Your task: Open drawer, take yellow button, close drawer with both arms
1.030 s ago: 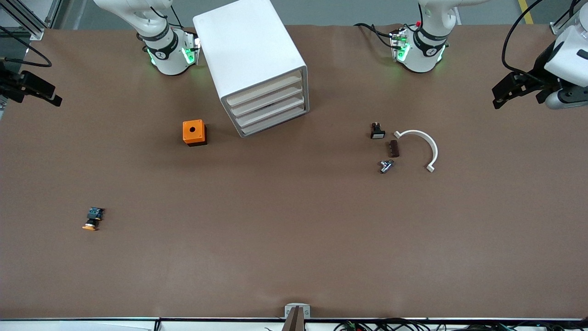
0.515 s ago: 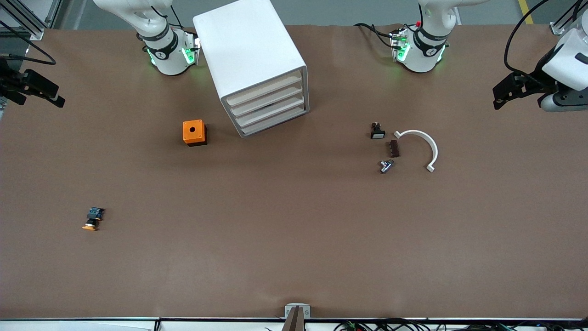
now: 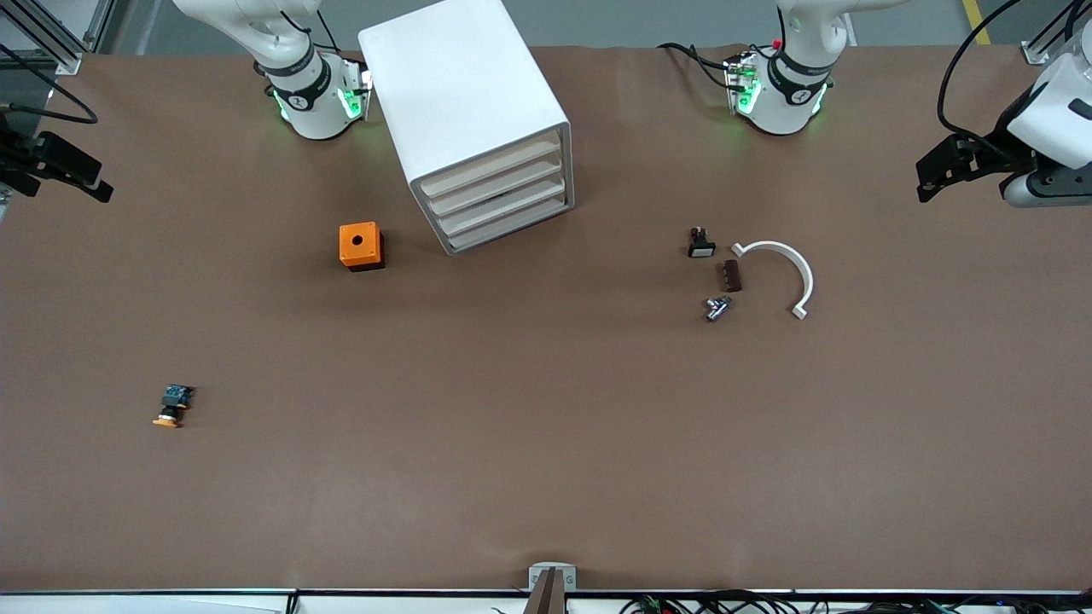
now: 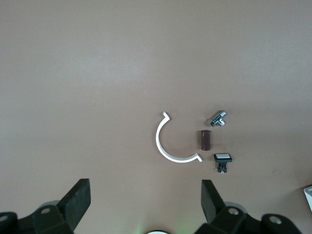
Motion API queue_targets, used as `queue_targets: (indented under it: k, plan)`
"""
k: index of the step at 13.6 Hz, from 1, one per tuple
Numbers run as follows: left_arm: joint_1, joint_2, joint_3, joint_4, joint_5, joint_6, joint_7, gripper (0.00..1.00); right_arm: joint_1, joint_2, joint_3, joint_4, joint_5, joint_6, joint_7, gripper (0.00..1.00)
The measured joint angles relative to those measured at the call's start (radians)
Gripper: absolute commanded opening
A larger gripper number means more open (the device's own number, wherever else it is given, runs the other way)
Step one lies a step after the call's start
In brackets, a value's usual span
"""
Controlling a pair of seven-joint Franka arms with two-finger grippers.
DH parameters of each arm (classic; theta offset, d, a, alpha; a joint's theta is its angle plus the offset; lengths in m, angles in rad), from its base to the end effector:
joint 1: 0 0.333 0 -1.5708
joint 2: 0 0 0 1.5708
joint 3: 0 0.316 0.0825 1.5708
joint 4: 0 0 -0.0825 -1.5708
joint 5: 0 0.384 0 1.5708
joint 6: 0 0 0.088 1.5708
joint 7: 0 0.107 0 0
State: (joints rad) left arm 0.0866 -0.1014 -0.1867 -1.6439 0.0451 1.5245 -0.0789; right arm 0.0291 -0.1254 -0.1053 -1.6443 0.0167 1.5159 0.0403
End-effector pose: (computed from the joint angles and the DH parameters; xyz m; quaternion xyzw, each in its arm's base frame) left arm 0.5156 -0.0521 0.6397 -0.9994 0.0092 0.0070 0.0327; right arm 0.5078 -0.0407 0.6515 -0.9982 0.0573 0.0016 0.0149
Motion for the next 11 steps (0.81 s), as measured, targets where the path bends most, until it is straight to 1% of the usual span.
queue_targets:
  k: [11]
  plan:
    - [0.005, 0.000, 0.001, 0.013, 0.000, -0.001, 0.000, 1.00, 0.000, 0.000, 0.000, 0.000, 0.000, 0.000, -0.002, 1.00]
